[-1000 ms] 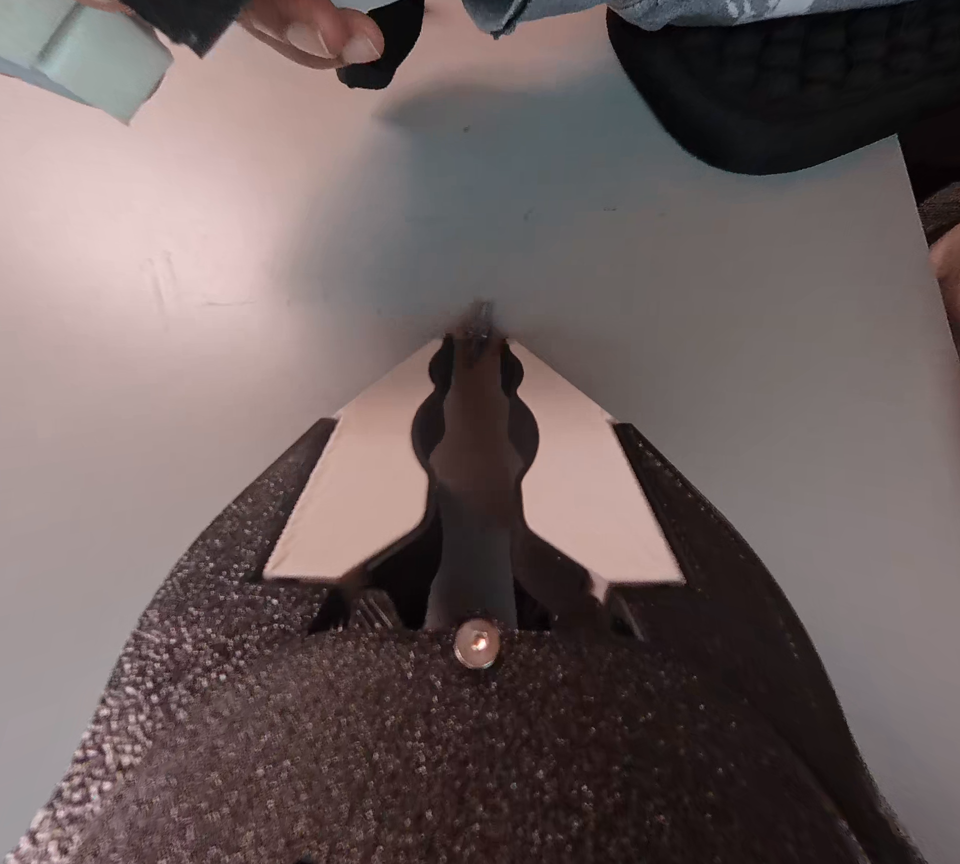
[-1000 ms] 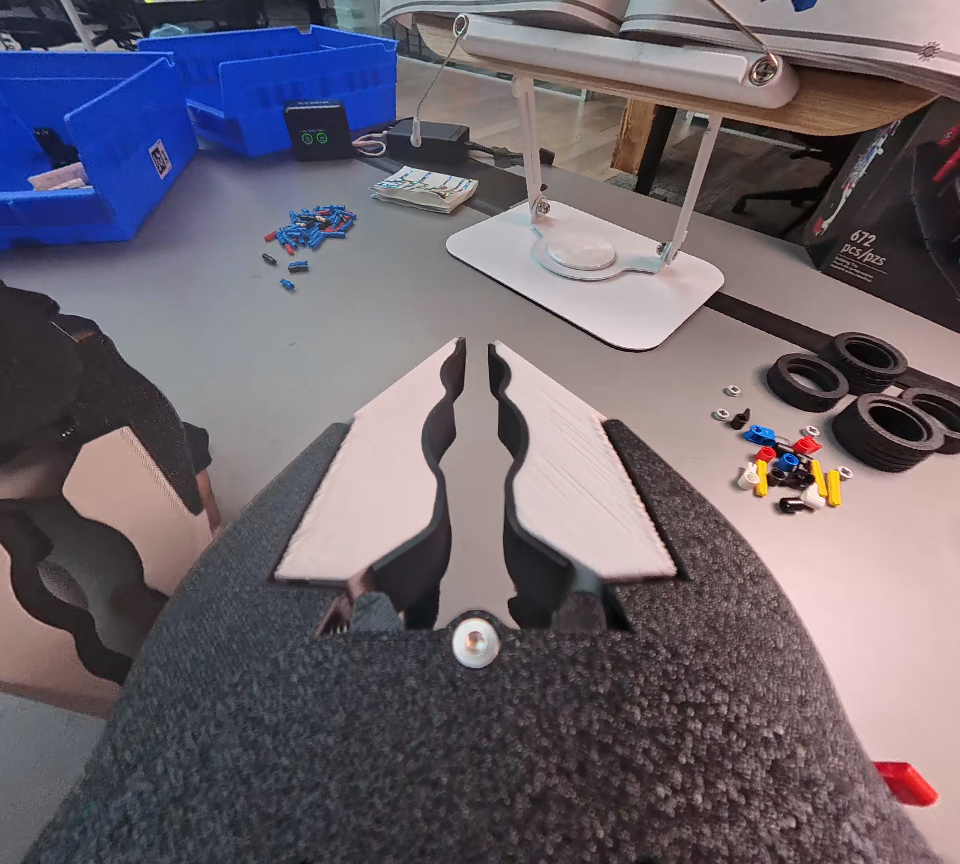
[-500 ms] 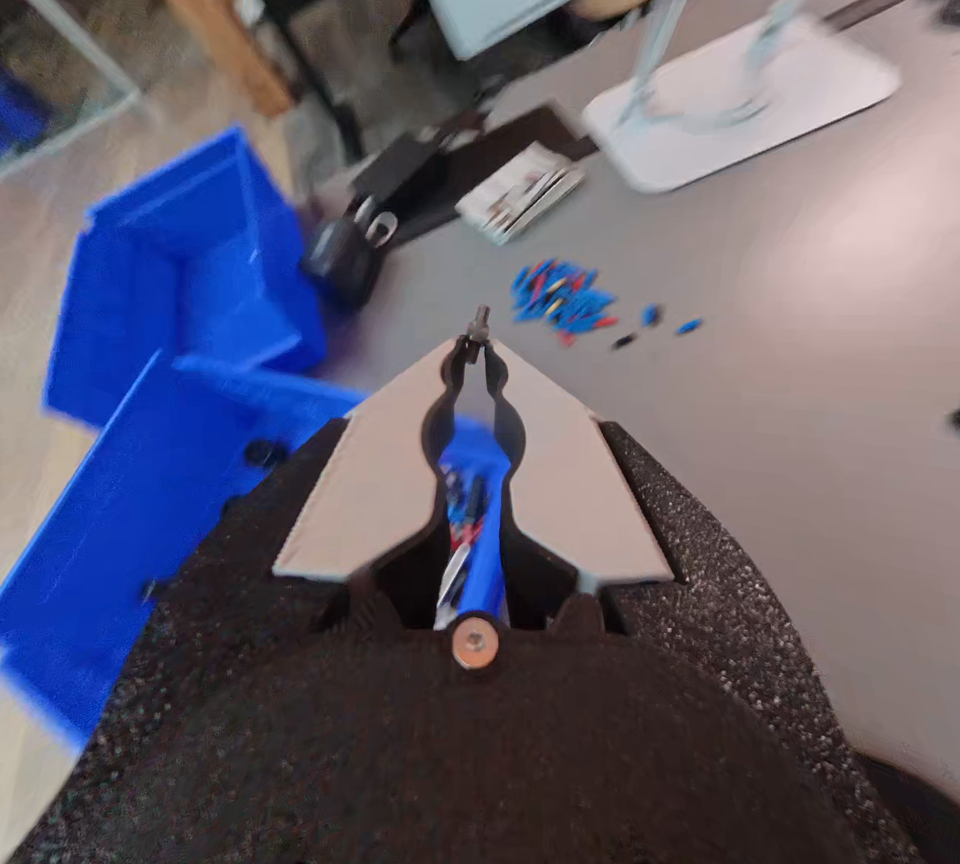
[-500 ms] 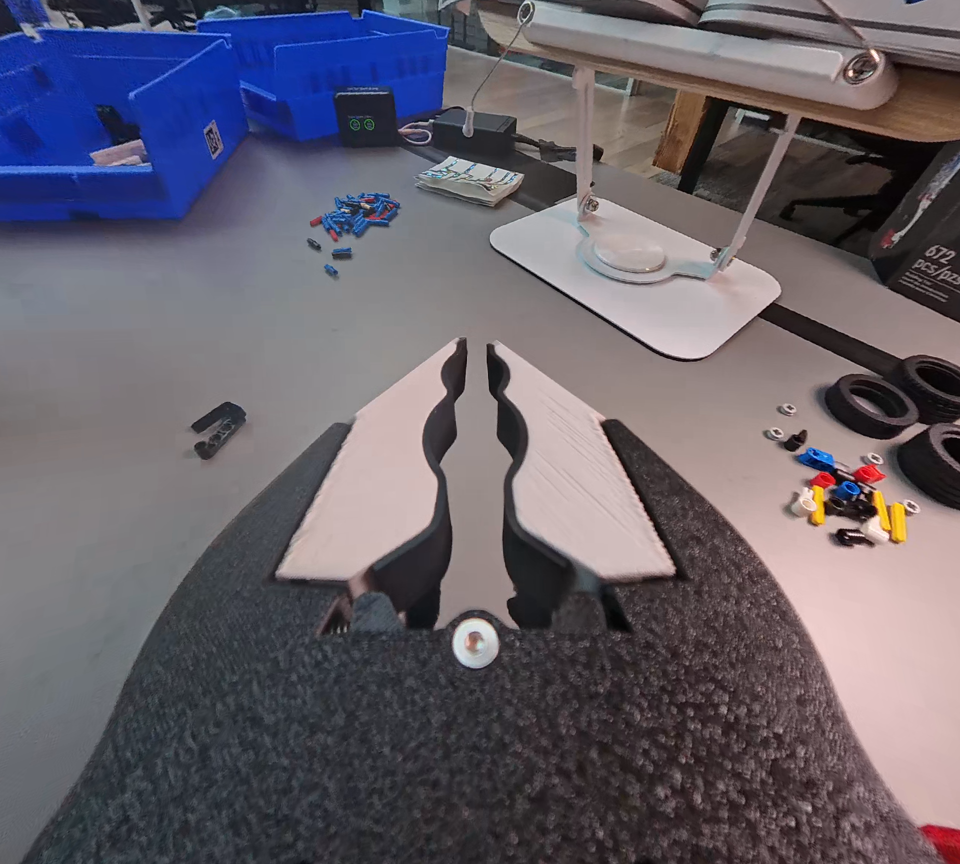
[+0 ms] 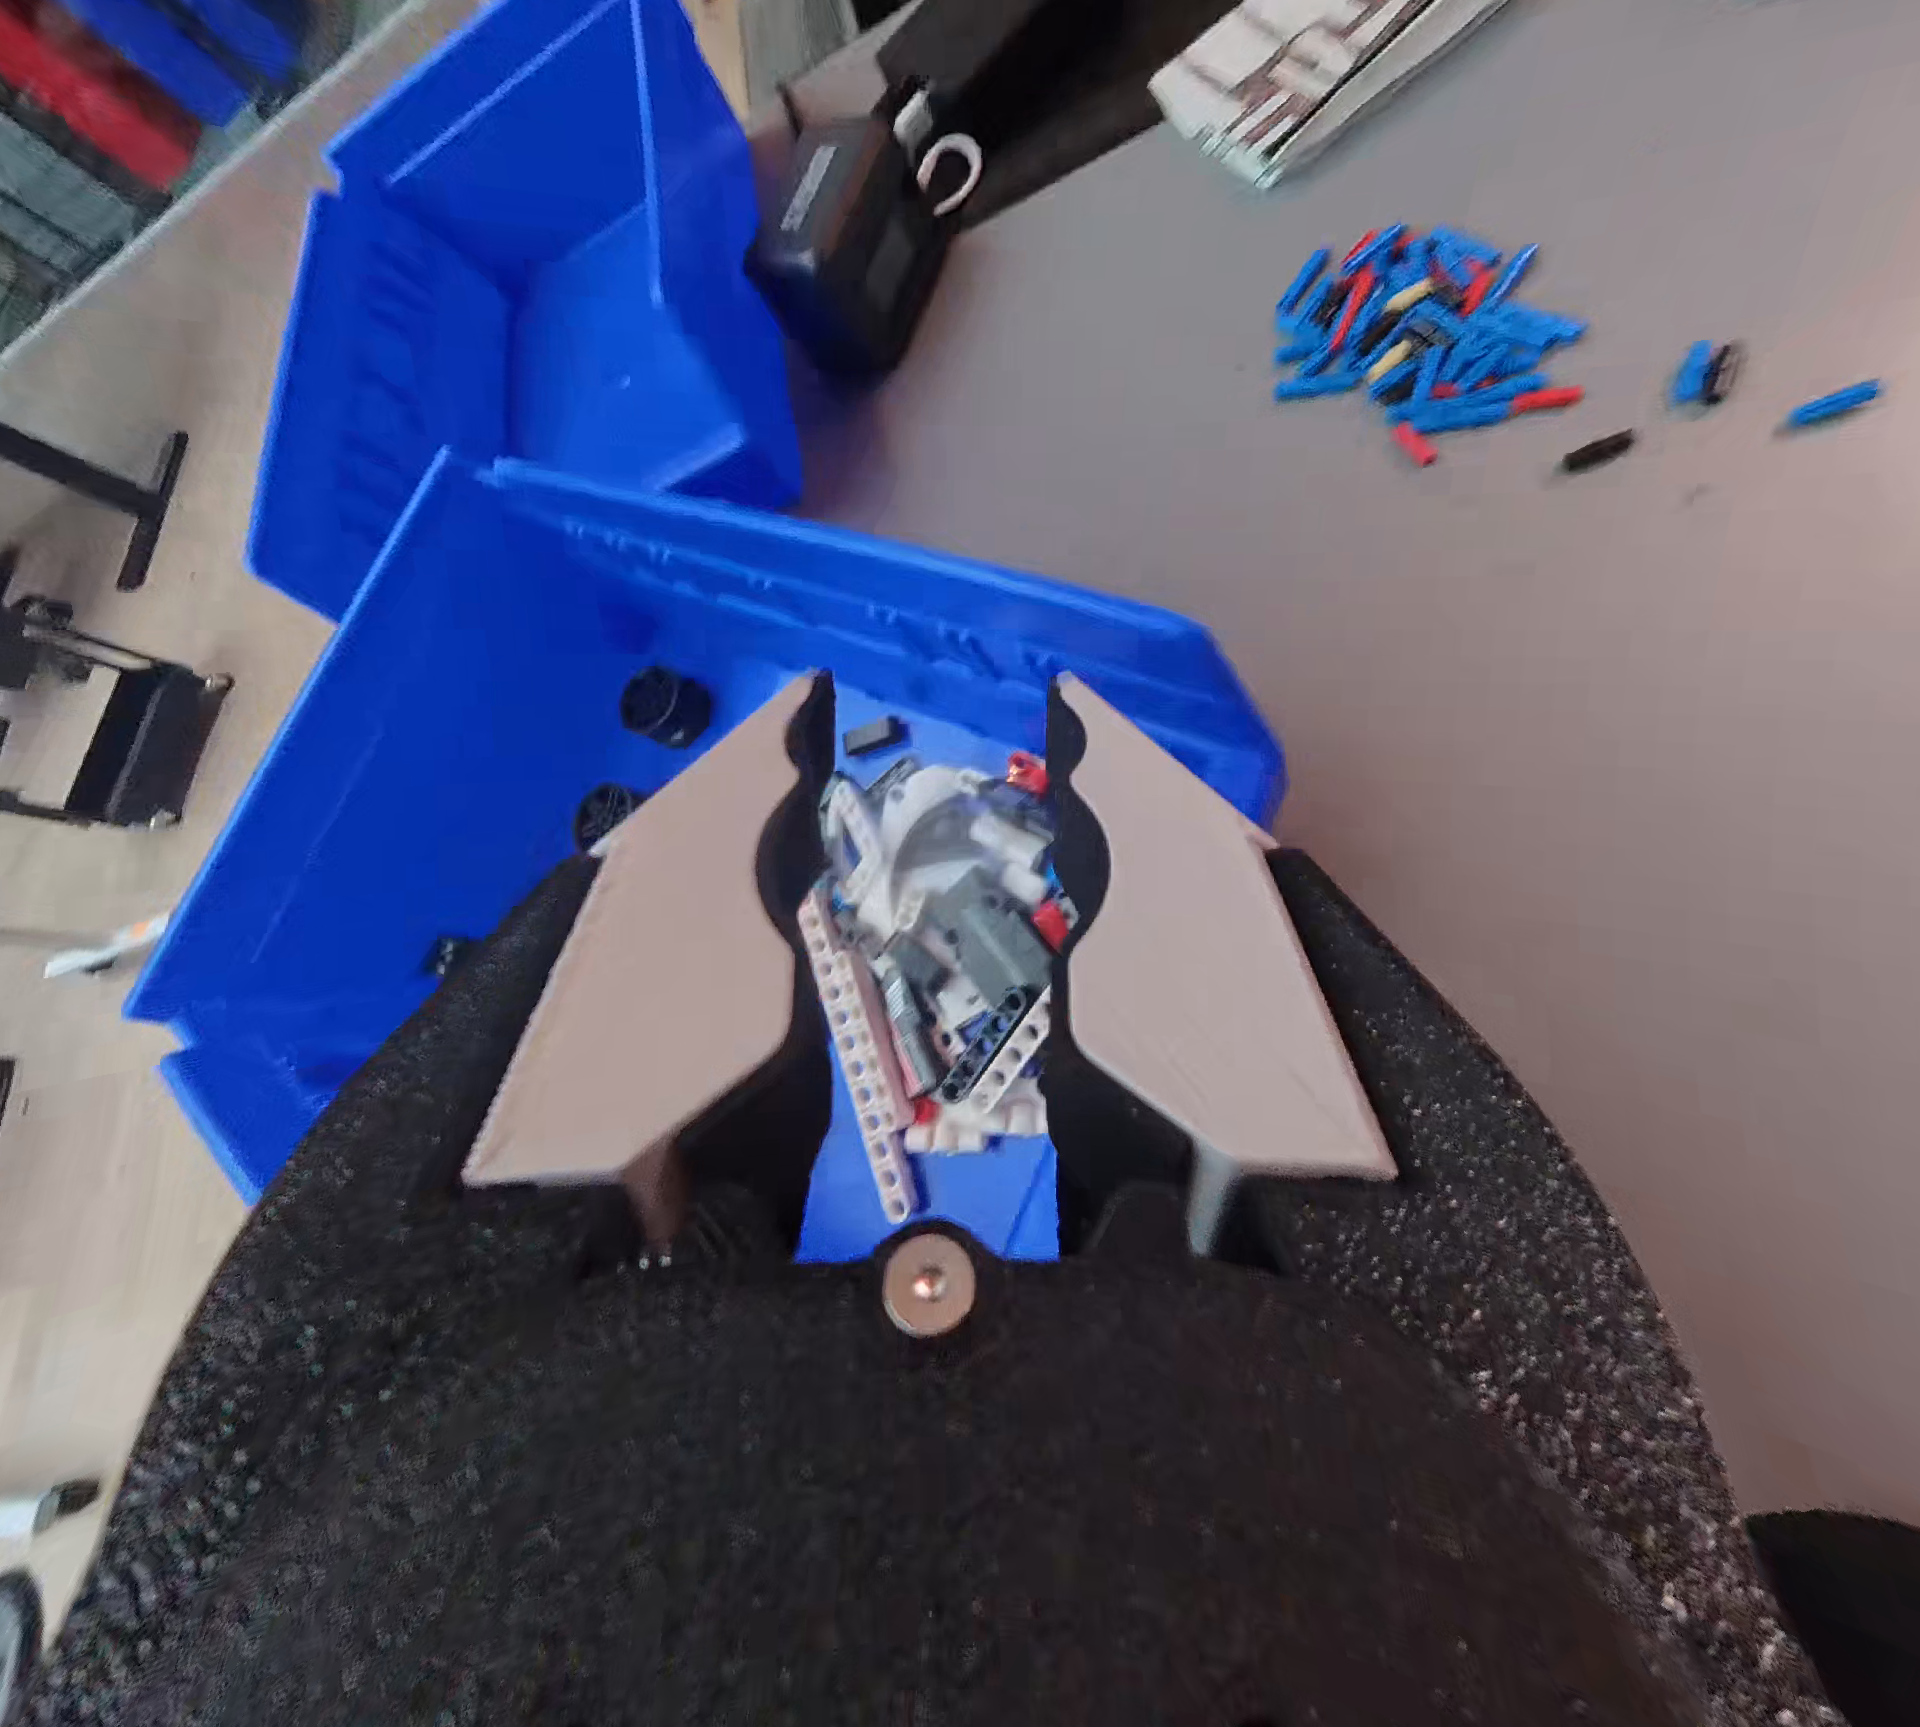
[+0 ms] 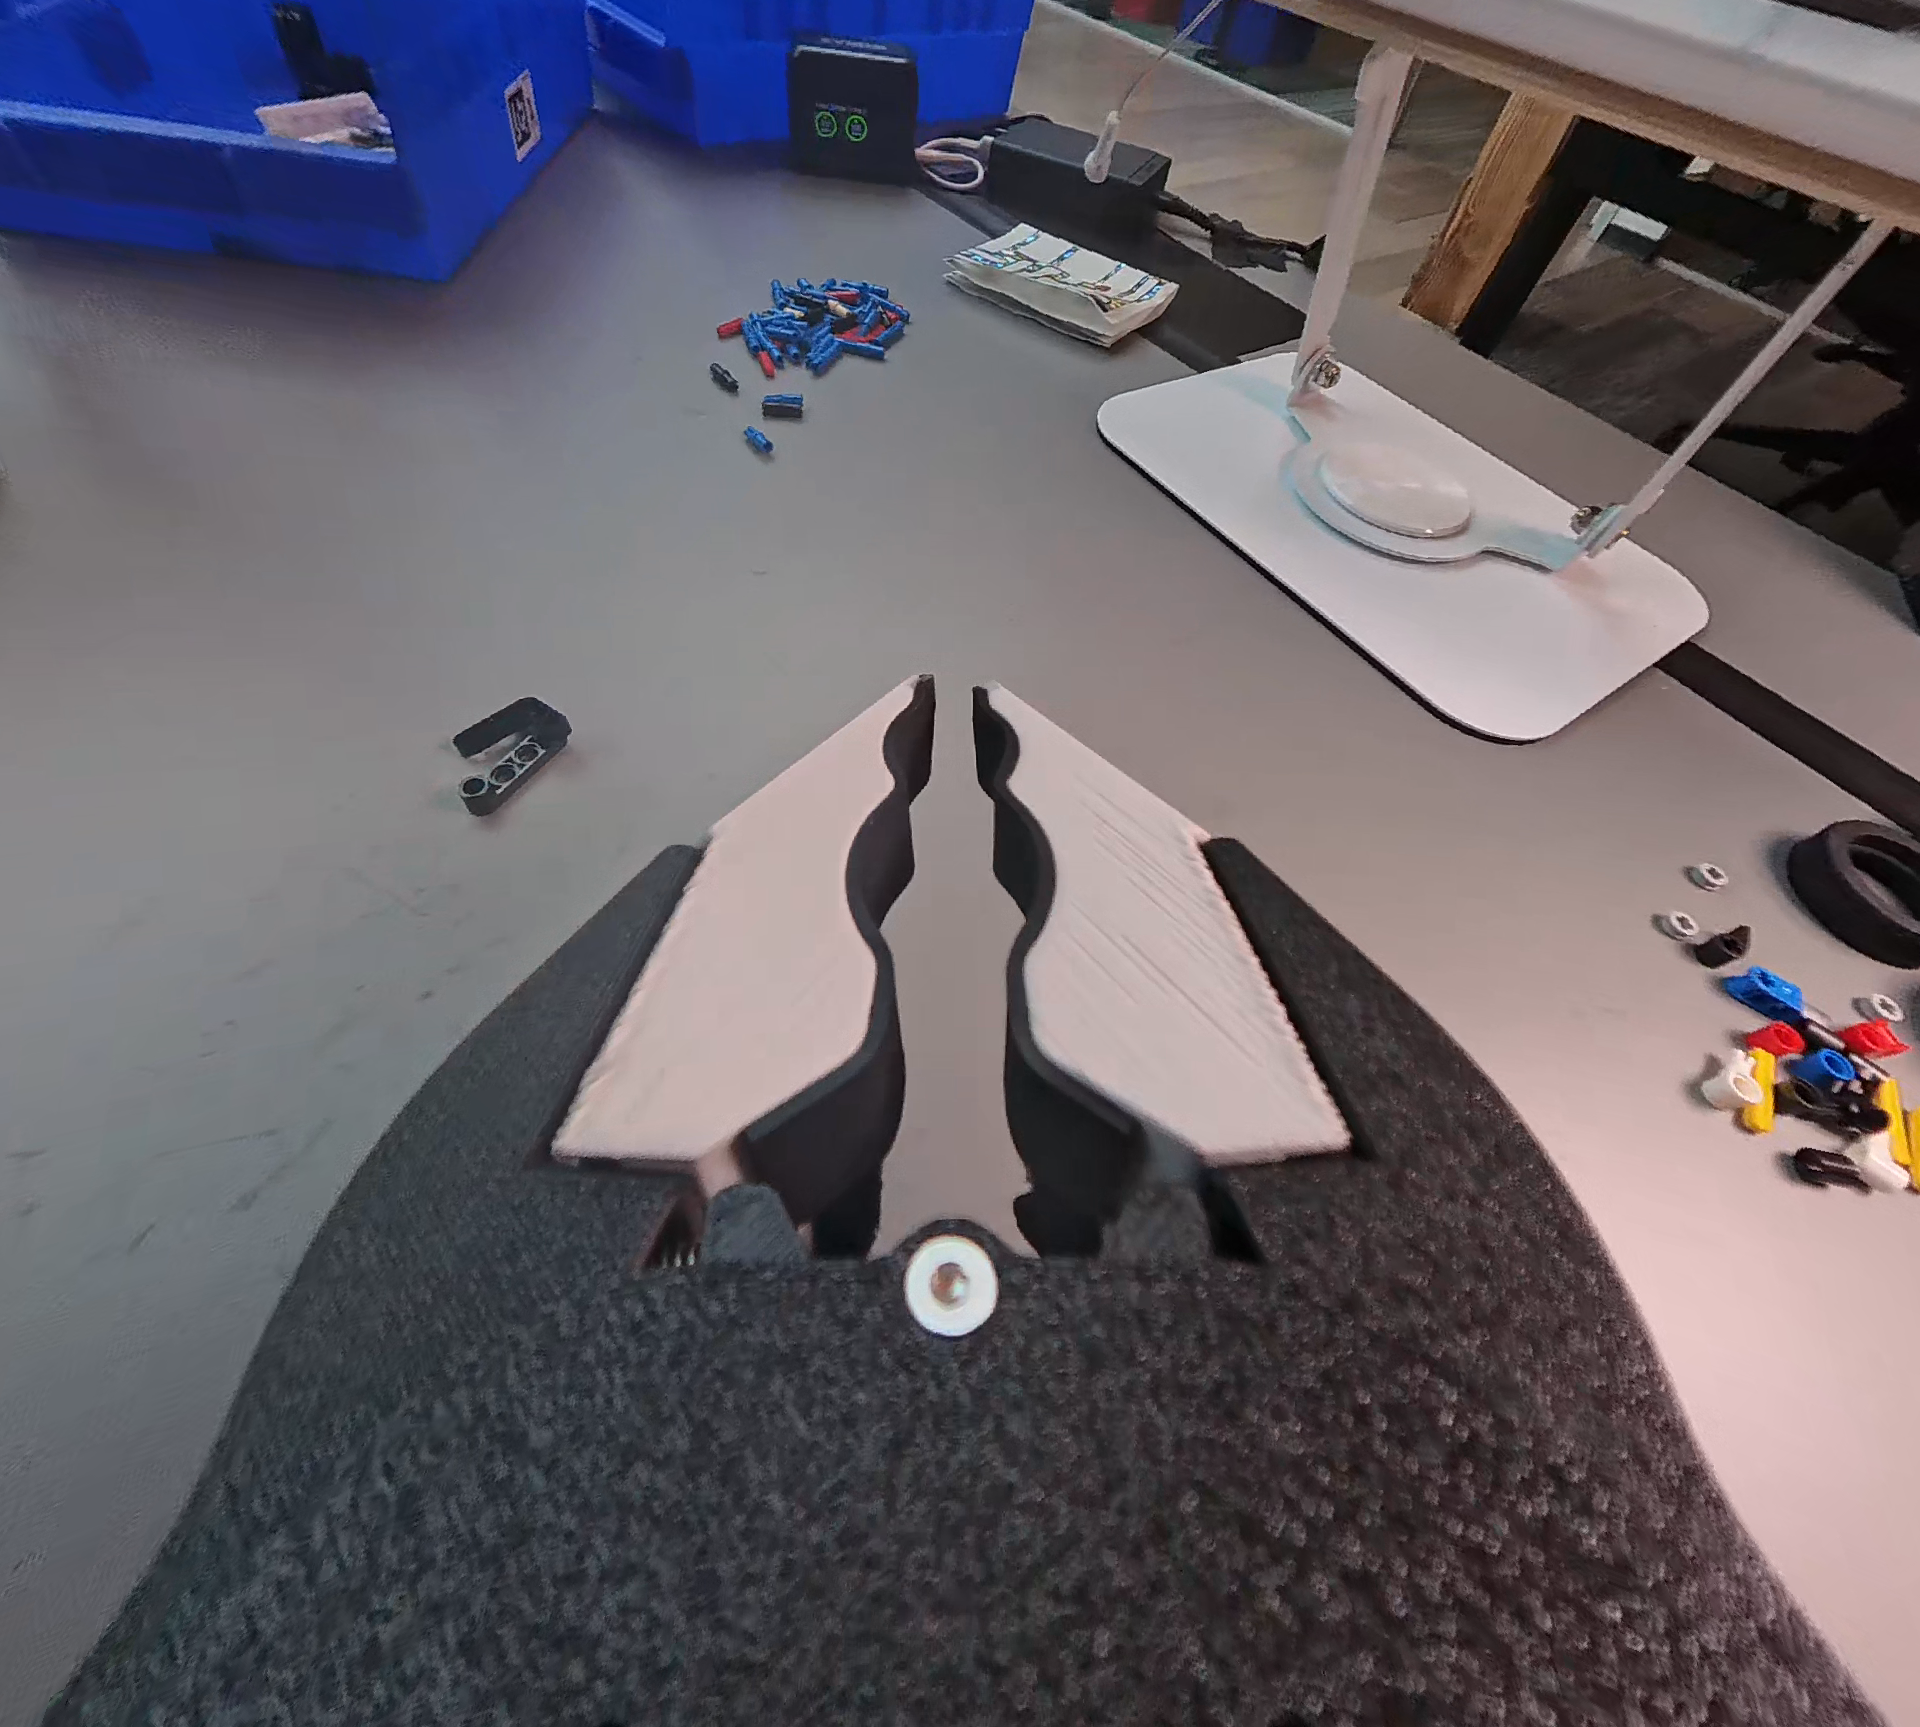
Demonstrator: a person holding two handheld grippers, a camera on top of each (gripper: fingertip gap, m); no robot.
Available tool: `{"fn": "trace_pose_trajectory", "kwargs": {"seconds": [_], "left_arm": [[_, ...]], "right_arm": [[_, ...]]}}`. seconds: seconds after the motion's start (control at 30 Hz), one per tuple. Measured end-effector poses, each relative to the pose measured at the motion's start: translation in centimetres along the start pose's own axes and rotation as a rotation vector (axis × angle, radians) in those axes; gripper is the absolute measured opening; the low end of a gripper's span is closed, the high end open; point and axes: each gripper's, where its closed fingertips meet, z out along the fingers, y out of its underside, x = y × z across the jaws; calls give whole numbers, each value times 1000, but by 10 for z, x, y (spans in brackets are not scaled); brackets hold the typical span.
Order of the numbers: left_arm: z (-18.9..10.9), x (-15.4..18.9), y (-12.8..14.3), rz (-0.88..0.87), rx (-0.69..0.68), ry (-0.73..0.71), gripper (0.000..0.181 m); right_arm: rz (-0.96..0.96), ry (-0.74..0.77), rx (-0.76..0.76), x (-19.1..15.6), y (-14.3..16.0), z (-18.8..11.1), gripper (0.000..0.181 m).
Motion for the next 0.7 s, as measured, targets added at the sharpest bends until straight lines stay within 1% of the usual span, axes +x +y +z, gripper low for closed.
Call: {"fn": "trace_pose_trajectory", "kwargs": {"seconds": [0.03, 0.07, 0.1, 0.17, 0.23, 0.27, 0.3, 0.33, 0.43, 0.5, 0.57, 0.6, 0.7], "left_arm": [[-5, 12, -11, 13, 40, 21, 40], [-8, 30, -22, 32, 76, 71, 39], [-12, 59, -33, 62, 121, 174, 38], [-25, 136, -49, 145, 205, 458, 38], [-42, 213, -48, 231, 233, 741, 39], [-48, 244, -43, 271, 226, 851, 39], [-51, 270, -35, 312, 205, 935, 40], [-50, 289, -27, 355, 177, 982, 40], [-38, 318, -13, 463, 130, 1020, 40], [-41, 329, -9, 480, 111, 1084, 40], [-39, 335, -4, 514, 98, 1087, 38], [-40, 336, -5, 518, 108, 1095, 23], [-41, 336, -4, 537, 120, 1088, 22]], "right_arm": [[-11, -3, -6, -2, 1, 1, 7], [-22, -5, -12, -3, 2, 2, 7], [-35, -11, -16, -6, 2, 2, 7], [-65, -24, -18, -11, 2, 2, 7], [-91, -32, -21, -14, 3, 3, 7], [-100, -36, -25, -16, 4, 3, 7], [-108, -38, -28, -17, 4, 4, 7], [-114, -40, -29, -18, 4, 4, 7], [-130, -48, -33, -21, 5, 4, 7], [-139, -57, -40, -23, 7, 4, 7], [-151, -70, -46, -26, 8, 4, 7], [-159, -75, -50, -27, 9, 5, 7], [-192, -89, -68, -33, 12, 6, 7]]}}
